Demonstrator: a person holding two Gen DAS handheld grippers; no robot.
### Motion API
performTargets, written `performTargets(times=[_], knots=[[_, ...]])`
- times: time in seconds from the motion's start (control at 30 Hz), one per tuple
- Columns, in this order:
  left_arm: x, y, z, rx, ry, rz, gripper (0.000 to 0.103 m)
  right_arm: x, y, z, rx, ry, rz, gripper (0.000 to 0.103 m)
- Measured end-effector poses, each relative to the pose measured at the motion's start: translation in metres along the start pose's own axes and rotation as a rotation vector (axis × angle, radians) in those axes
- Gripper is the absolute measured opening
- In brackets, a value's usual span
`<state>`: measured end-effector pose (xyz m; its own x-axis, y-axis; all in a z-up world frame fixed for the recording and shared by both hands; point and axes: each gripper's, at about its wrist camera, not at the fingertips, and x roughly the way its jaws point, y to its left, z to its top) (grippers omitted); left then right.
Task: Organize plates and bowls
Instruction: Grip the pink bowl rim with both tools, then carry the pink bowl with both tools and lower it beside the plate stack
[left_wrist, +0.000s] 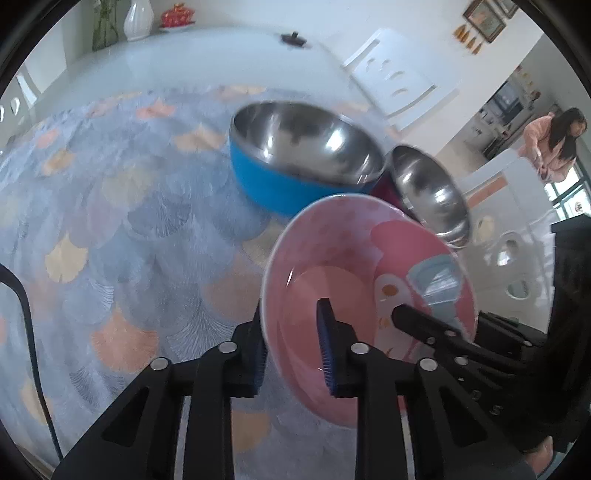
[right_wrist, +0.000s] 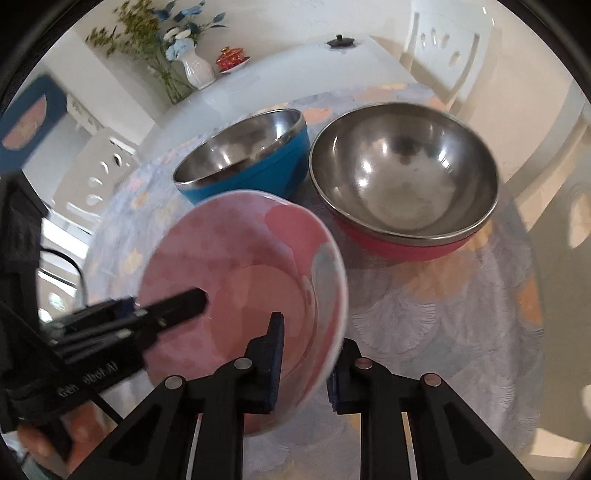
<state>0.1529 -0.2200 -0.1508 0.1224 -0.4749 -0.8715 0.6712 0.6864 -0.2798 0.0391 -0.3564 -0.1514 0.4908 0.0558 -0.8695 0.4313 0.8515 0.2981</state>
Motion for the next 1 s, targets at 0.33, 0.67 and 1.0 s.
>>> performTargets(times=[0.33, 0.67, 1.0], knots=[[-0.055, -0.015, -0.040, 0.019, -0.054, -0.024, 0.020, -0.055, 0.014, -0.040, -0.048, -0.031, 0.028, 0.019], [-0.102, -0.021, -0.109, 0.011, -0.060, 0.022, 0.020, -0.090, 0.052, -0.101, -0.153, 0.016, 0.042, 0.021], [-0.074, -0.005, -0.162, -0.066, 0.052, 0.060, 0.020, -0.047, 0.052, -0.146, -0.107, 0.243, 0.079, 0.021]])
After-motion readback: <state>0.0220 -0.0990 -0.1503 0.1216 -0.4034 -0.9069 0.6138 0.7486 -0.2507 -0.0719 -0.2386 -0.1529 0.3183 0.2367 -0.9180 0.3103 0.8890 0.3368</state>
